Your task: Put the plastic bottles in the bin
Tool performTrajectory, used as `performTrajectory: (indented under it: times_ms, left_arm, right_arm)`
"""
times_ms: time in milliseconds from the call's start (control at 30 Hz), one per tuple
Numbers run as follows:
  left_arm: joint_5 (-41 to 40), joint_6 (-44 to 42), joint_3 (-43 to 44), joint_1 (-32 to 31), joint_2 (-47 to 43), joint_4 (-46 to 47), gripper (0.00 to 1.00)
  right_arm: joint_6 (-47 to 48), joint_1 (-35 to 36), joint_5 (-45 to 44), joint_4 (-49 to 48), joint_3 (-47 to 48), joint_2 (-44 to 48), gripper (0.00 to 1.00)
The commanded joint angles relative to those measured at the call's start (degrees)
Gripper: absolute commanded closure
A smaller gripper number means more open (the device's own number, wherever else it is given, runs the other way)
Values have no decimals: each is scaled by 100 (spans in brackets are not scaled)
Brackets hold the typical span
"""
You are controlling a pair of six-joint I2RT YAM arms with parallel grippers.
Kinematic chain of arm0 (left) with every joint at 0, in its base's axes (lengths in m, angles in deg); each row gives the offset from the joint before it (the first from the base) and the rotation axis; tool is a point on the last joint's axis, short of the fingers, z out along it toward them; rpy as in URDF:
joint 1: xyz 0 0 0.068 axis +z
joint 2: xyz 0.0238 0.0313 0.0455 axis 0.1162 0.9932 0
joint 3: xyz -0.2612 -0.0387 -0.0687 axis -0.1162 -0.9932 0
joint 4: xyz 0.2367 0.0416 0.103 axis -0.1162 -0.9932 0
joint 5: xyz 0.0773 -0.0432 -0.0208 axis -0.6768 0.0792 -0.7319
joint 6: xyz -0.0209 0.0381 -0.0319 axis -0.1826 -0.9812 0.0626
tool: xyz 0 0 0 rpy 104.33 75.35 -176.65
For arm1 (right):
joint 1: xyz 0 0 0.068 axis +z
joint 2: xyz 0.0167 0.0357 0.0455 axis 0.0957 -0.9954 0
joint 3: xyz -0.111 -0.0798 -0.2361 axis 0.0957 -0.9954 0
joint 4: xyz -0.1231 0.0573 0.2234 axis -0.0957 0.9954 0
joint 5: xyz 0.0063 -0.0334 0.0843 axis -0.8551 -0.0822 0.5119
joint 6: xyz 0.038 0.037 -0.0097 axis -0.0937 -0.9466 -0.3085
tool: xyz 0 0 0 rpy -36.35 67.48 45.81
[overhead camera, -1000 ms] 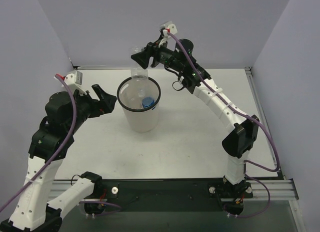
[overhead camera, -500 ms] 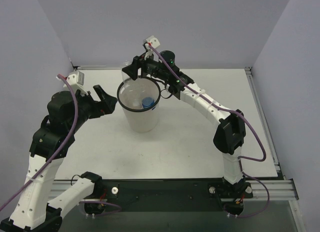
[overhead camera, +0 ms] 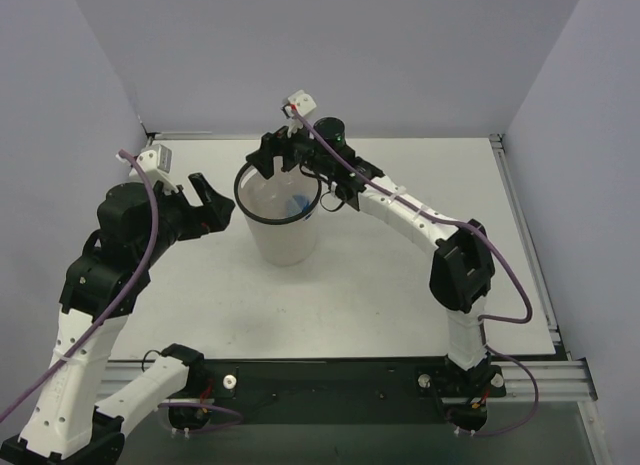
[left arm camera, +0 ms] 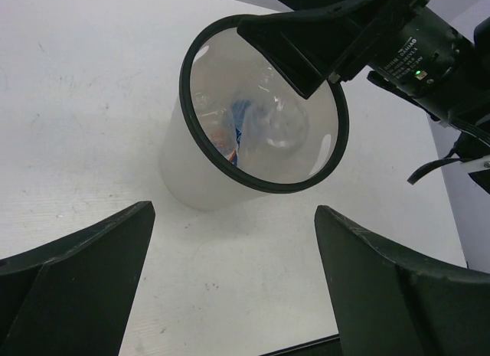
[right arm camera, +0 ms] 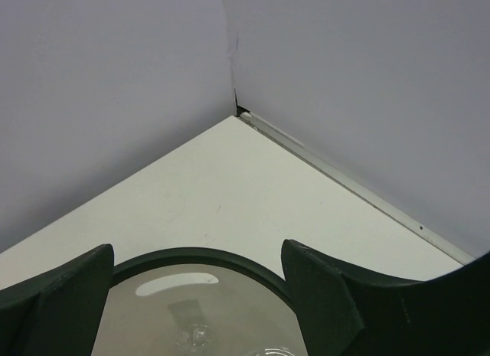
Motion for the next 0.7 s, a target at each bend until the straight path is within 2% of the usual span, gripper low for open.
performTrajectory:
  times_ms: [0, 367, 433, 667]
  left_arm:
    - [84, -116, 216, -25, 76, 261, 3]
    - [313, 16, 84, -25, 111, 507, 3]
    - [366, 112, 41, -25, 120, 551, 3]
    - [717, 324, -39, -25, 59, 481, 3]
  right_arm:
    - [297, 32, -130, -203, -99, 843, 13]
    - [105, 14, -639, 1071, -818, 2249, 14]
    - [-9, 5, -841, 1414, -942, 2557, 11]
    - [-1283, 14, -1860, 3197, -1197, 3348, 4]
